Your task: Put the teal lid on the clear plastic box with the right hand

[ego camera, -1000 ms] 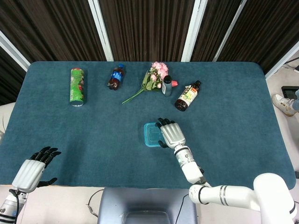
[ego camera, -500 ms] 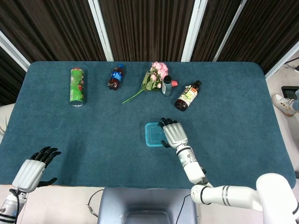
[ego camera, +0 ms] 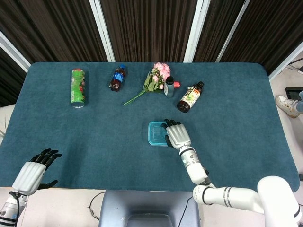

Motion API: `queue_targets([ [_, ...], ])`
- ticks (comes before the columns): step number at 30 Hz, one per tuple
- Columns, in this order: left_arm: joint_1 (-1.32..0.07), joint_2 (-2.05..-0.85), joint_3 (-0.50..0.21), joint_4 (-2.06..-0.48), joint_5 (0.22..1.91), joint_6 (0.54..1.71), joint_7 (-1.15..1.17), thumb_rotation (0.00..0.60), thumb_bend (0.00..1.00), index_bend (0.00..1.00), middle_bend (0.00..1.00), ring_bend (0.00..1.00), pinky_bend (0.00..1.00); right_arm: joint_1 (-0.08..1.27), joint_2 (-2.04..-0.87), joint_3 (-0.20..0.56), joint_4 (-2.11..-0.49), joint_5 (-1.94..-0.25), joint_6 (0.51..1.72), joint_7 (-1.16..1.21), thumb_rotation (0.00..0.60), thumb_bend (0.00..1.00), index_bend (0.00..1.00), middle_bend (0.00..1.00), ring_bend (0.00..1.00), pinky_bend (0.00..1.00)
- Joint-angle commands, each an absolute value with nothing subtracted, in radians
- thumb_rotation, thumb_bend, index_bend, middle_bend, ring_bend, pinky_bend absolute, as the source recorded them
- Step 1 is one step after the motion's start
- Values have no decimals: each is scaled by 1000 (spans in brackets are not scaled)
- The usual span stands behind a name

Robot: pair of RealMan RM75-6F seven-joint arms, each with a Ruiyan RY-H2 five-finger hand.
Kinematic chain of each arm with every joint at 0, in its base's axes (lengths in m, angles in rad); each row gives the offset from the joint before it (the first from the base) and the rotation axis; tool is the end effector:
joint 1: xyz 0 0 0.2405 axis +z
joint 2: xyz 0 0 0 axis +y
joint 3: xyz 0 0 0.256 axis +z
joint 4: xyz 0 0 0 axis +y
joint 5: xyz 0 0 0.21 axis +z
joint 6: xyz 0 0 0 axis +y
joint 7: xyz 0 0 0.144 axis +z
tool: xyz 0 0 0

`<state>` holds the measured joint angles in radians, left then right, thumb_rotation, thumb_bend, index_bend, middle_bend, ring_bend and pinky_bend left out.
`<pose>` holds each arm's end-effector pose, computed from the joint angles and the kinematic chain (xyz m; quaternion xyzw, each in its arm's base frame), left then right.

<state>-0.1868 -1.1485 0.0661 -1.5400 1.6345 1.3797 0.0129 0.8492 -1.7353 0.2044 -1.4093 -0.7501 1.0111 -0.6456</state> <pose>-0.3039 0.1847 0.1201 -0.7028 -0.3667 -0.3505 0.4988 -0.1256 -0.3485 -0.0660 0.7329 -0.4087 0.2992 0.4542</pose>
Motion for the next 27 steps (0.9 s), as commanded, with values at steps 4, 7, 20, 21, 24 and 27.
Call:
queue_targets([
  [4,-187,-1148,66,-1540,1634,1378,14,600,743,230,168,125,299,843,-1721,202,-1437,-772,1015,-633,600,322,383,252,219,411],
  [7,-188,-1148,66,-1541,1633,1377,14,600,743,231,167,125,299,835,-1701,204,-1487,-797,1040,-629,600,323,382,251,219,411],
  [20,-188,-1147,67,-1543,1635,1376,14,600,743,231,168,126,300,855,-1710,230,-1586,-815,1126,-704,600,322,374,252,220,411],
  [21,-188,-1147,67,-1543,1635,1376,14,600,743,231,168,126,300,859,-1717,233,-1581,-811,1127,-709,600,322,374,252,219,411],
  [24,-188,-1147,68,-1542,1635,1376,13,600,743,231,168,126,300,870,-1736,242,-1561,-803,1123,-713,600,322,374,252,219,411],
  [27,-188,-1147,67,-1542,1634,1376,13,600,743,231,168,126,300,880,-1760,249,-1533,-804,1116,-706,600,322,374,252,219,411],
])
